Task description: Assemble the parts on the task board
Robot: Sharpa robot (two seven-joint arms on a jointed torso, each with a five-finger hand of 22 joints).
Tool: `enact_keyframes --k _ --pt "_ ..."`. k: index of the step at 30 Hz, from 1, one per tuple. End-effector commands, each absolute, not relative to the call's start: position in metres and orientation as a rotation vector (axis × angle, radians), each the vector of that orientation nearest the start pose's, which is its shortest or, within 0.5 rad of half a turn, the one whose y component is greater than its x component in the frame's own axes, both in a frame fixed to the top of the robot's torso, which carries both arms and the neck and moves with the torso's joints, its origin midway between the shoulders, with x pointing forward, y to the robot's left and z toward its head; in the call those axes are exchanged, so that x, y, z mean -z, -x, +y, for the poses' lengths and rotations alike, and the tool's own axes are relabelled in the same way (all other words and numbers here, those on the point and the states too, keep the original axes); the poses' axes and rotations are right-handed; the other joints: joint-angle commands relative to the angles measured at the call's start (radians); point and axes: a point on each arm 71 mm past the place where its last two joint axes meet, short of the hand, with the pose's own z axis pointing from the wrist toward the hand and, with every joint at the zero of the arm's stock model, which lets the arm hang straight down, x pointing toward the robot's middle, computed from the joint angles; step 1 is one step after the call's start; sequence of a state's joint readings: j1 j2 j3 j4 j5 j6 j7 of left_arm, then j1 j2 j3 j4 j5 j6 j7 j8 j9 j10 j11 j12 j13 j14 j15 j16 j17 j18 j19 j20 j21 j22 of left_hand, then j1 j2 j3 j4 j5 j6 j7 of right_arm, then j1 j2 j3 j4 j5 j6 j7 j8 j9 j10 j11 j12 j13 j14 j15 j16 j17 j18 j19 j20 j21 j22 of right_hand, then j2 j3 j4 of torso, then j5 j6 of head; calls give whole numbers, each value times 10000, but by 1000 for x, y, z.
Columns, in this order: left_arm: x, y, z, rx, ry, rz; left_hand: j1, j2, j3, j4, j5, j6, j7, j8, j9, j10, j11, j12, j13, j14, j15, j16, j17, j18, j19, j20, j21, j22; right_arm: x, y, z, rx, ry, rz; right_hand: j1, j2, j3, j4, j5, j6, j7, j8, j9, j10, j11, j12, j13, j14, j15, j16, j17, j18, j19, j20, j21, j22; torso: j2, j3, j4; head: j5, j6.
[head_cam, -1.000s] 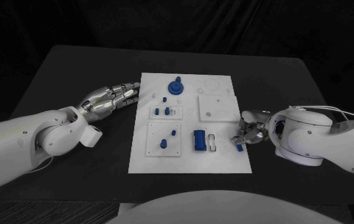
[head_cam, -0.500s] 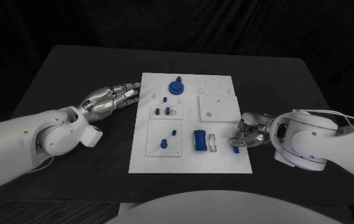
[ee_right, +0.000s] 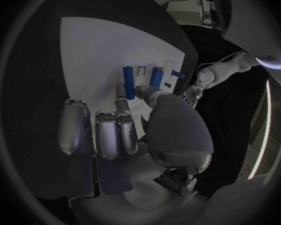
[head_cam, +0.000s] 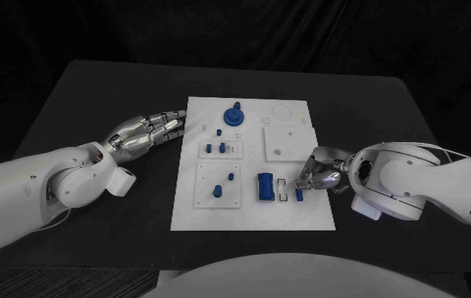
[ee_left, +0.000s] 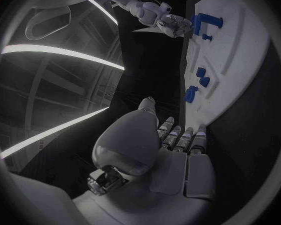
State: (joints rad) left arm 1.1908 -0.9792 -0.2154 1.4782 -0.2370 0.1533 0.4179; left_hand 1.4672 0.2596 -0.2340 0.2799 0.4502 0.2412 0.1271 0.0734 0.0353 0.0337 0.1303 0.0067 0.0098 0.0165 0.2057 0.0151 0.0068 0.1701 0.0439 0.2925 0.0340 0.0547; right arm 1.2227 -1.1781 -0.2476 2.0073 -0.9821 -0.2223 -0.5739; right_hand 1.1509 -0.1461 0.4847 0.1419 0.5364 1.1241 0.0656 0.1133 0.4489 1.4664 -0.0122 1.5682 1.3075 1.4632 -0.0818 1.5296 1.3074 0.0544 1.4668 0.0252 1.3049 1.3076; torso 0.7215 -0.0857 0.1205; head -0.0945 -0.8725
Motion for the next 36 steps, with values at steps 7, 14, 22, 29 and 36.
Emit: enact_keyframes --k 7,14,22,29,36 --pt "244 -445 263 16697 8643 18570 81 -1 60 -2 67 2 40 29 7 2 65 45 17 26 -5 36 14 -126 41 15 36 6 237 -354 -233 -5375 -5376 22992 -231 91 944 -1198 -493 -62 -67 239 181 1044 -57 26 2633 803 5 -32 1117 105 -41 42 -209 1772 6 1 -6 29 -1" --pt "244 -445 262 16741 8623 18591 100 9 74 -10 73 1 37 27 7 7 90 46 18 23 0 35 14 -133 43 16 39 7 240 -359 -227 -5386 -5229 23090 -380 98 773 -1169 -481 -126 -82 341 266 1044 -72 26 2633 800 -4 -40 1094 109 -53 39 -238 1764 2 -1 -4 23 -1" --pt "244 -445 261 16772 8608 18614 107 11 79 -13 75 -10 37 23 5 4 98 45 17 24 2 36 14 -136 41 16 37 3 244 -363 -225 -5113 -4985 23264 -597 115 382 -1094 -302 -294 -80 454 369 1044 -71 26 2633 789 -4 -59 1037 125 -81 32 -318 1742 5 1 -10 62 -1" --pt "244 -445 260 16797 8598 18637 107 11 79 -13 75 -10 37 23 5 4 98 45 17 24 2 36 14 -136 41 16 37 3 245 -363 -223 -4950 -4751 23411 -779 172 -29 -978 -624 -468 -55 525 428 1044 -50 26 2633 777 13 -83 970 135 -102 41 -382 1725 1 4 -13 47 -1" --pt "245 -445 259 16809 8597 18656 114 14 85 -16 76 -16 41 20 5 2 101 44 16 23 7 36 14 -139 42 16 38 4 247 -363 -221 -4892 -4567 23569 -1175 261 -1083 -592 -1044 -576 -52 686 501 1044 -40 26 2633 762 27 -113 885 150 -122 62 -468 1705 1 1 -9 64 -1"
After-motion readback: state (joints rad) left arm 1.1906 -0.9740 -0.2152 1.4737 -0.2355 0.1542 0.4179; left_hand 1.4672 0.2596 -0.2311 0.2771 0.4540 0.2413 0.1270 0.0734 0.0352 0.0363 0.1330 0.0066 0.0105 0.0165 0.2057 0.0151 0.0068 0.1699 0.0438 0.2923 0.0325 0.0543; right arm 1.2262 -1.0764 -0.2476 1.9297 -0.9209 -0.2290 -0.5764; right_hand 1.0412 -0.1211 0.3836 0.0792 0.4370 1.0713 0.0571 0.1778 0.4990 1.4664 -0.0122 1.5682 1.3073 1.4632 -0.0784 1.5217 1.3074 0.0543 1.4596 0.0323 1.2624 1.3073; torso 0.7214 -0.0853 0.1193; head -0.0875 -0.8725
